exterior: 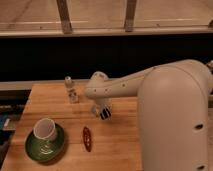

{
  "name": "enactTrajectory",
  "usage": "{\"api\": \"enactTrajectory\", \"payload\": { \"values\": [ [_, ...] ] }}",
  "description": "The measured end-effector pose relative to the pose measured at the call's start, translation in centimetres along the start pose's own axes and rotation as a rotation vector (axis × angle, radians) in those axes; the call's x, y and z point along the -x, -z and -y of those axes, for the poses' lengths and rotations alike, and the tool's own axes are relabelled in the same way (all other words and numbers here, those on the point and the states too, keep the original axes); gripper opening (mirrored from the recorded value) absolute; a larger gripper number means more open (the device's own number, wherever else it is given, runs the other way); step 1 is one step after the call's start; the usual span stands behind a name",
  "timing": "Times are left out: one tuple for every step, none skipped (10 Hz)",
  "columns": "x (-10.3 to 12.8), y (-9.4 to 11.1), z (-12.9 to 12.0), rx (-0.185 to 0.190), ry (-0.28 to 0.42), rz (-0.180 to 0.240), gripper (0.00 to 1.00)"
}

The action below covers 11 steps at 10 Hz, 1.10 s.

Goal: Place the eraser on the white sponge

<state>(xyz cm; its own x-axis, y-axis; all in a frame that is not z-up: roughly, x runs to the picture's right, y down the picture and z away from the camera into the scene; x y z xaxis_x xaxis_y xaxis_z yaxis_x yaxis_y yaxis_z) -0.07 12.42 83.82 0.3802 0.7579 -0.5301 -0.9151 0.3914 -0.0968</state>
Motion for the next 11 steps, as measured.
{"api": "enactTrajectory", "payload": {
  "values": [
    [0.3,-0.5,0.0,0.002,0.002,-0.003,0.01],
    [0.6,-0.8,-0.1,0.007,0.002,-0.005,0.06],
    [0.7,-1.2,0.1,0.012,-0.004,-0.009,0.16],
    [0.8,-1.5,0.5,0.017,-0.01,-0.01,0.28],
    [0.8,-1.5,0.7,0.019,-0.012,-0.009,0.36],
    [0.7,-1.5,0.7,0.023,-0.012,-0.008,0.47],
    [0.6,-1.5,0.7,0.034,-0.011,-0.004,0.58],
    [0.5,-1.4,1.0,0.04,-0.015,0.0,0.64],
    [0.4,-1.5,1.3,0.033,-0.016,-0.003,0.65],
    [0.5,-1.4,0.8,0.041,-0.012,0.0,0.65],
    [0.6,-1.4,0.7,0.043,-0.011,0.001,0.65]
  ]
}}
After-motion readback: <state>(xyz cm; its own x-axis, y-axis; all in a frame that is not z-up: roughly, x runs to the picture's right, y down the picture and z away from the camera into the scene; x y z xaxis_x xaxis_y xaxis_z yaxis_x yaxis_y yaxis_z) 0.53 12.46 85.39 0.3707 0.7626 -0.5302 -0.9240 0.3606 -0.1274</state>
